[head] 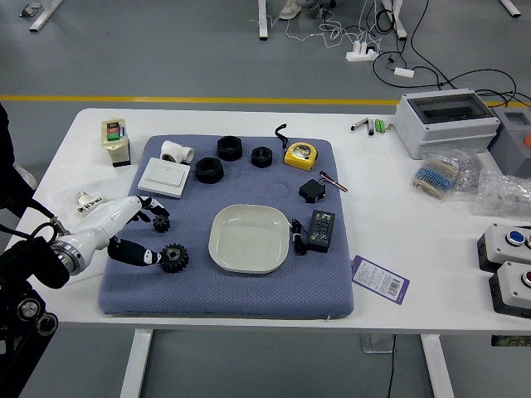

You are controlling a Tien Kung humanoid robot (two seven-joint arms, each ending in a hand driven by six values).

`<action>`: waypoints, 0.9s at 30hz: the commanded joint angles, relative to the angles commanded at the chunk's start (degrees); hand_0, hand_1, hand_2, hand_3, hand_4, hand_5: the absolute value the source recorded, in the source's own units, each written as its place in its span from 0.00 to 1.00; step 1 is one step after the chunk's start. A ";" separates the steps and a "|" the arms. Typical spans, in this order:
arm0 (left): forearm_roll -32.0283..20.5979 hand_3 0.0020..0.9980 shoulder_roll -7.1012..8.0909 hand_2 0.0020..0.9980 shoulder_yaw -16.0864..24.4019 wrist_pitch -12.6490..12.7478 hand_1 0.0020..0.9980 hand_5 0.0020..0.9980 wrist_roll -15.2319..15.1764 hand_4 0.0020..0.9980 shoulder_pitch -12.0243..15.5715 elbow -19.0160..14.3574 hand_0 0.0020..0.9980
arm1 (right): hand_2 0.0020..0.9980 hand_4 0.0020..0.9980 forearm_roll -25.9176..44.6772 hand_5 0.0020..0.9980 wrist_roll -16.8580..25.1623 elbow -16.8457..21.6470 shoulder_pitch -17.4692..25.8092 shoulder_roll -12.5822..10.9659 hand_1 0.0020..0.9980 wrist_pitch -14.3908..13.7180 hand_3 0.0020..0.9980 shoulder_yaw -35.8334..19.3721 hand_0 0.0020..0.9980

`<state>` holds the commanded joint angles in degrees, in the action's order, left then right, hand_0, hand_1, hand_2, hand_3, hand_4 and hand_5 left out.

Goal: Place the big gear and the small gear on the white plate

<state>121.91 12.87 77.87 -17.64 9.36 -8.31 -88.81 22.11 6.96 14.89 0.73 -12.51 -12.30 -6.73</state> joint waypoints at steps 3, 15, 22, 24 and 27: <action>0.16 0.75 -0.42 0.73 -0.26 0.21 0.66 0.11 0.16 0.96 0.15 0.48 0.55 | 0.75 0.76 0.05 0.72 -0.01 0.01 0.07 0.01 0.66 -0.01 0.56 0.03 0.62; 1.02 0.72 -1.24 0.73 -2.99 0.75 0.65 0.11 0.95 0.94 0.43 1.59 0.53 | 0.75 0.76 -0.15 0.72 0.04 0.04 0.30 -0.10 0.66 -0.04 0.56 0.11 0.63; 2.17 0.70 -0.96 0.72 -5.49 2.23 0.65 0.10 0.30 0.93 -0.02 2.84 0.53 | 0.75 0.76 -0.16 0.72 0.05 0.06 0.21 -0.12 0.66 -0.06 0.56 -0.06 0.62; 2.58 0.70 -0.93 0.72 -6.14 2.73 0.65 0.10 0.11 0.93 -0.23 3.32 0.53 | 0.75 0.76 -0.13 0.72 0.04 0.06 0.18 -0.11 0.66 -0.06 0.56 -0.07 0.62; 3.43 0.60 -0.96 0.61 -7.40 3.28 0.59 0.06 -0.14 0.76 -0.67 3.93 0.48 | 0.75 0.76 -0.18 0.71 0.03 0.07 0.10 -0.13 0.66 -0.07 0.55 -0.15 0.63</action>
<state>125.34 11.90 70.47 -14.36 9.22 -8.97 -84.88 21.93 6.99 14.96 0.83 -12.63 -12.37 -6.88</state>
